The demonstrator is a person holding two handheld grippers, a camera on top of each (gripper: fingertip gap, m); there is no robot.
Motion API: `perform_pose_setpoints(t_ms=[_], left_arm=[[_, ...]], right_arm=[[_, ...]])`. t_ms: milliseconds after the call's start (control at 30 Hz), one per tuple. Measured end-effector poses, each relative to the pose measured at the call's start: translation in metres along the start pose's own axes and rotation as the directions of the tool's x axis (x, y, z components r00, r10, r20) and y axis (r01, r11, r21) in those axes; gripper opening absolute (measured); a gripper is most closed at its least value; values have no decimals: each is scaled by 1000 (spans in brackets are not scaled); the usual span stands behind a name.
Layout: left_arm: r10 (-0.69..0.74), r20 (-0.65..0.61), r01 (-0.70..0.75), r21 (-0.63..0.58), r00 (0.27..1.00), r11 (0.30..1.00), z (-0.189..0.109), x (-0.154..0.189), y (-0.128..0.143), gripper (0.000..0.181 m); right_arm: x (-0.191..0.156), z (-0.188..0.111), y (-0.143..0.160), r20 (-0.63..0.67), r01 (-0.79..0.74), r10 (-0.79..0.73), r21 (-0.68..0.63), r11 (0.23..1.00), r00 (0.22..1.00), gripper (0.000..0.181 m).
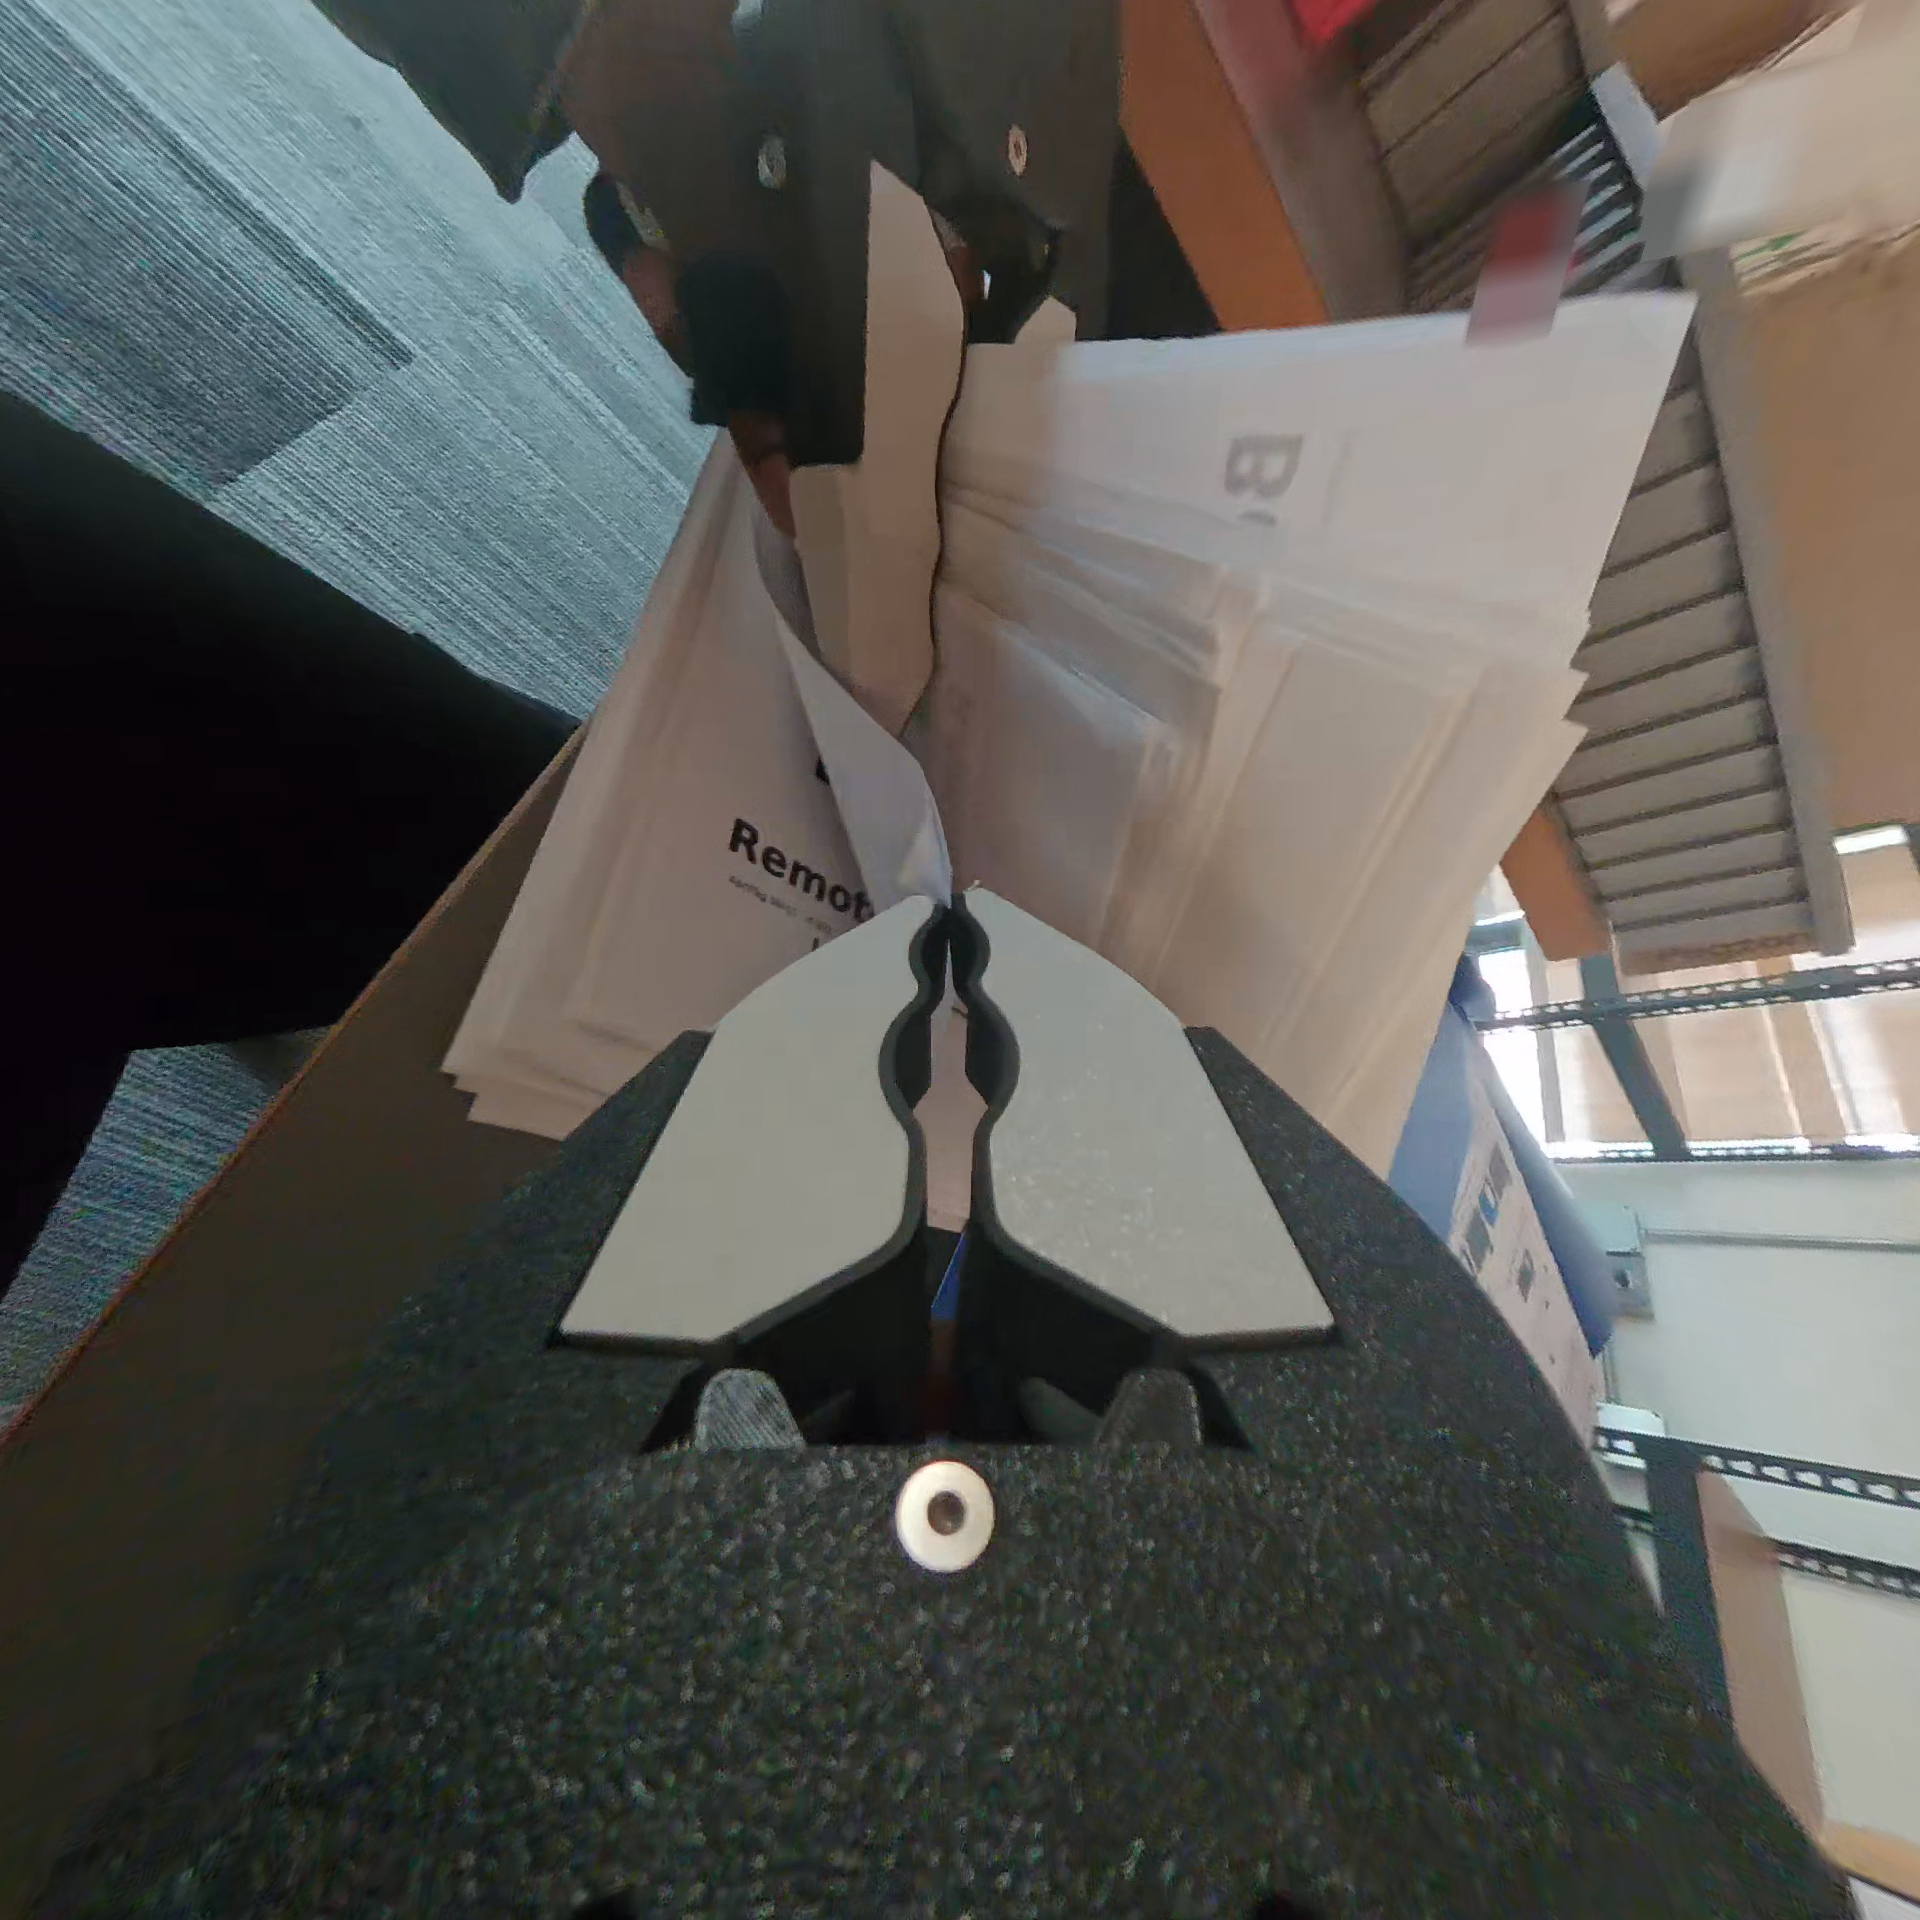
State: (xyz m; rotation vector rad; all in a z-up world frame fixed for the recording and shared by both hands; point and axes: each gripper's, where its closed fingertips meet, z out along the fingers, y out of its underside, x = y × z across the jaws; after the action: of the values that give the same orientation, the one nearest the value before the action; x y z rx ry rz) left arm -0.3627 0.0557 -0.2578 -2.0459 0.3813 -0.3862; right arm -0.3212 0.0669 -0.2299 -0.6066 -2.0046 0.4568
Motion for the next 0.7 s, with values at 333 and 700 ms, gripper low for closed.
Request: perform_pose_setpoints(t_ms=[333, 700], left_arm=[[168, -23, -169, -28, 986, 985, -4, 19, 2, 71], [8, 28, -9, 28, 1000, 1000, 2, 2, -4, 17]], right_arm=[[14, 3, -2, 60, -125, 121, 74, 989, 991, 0], [-44, -18, 0, 343, -137, 82, 137, 981, 936, 21]])
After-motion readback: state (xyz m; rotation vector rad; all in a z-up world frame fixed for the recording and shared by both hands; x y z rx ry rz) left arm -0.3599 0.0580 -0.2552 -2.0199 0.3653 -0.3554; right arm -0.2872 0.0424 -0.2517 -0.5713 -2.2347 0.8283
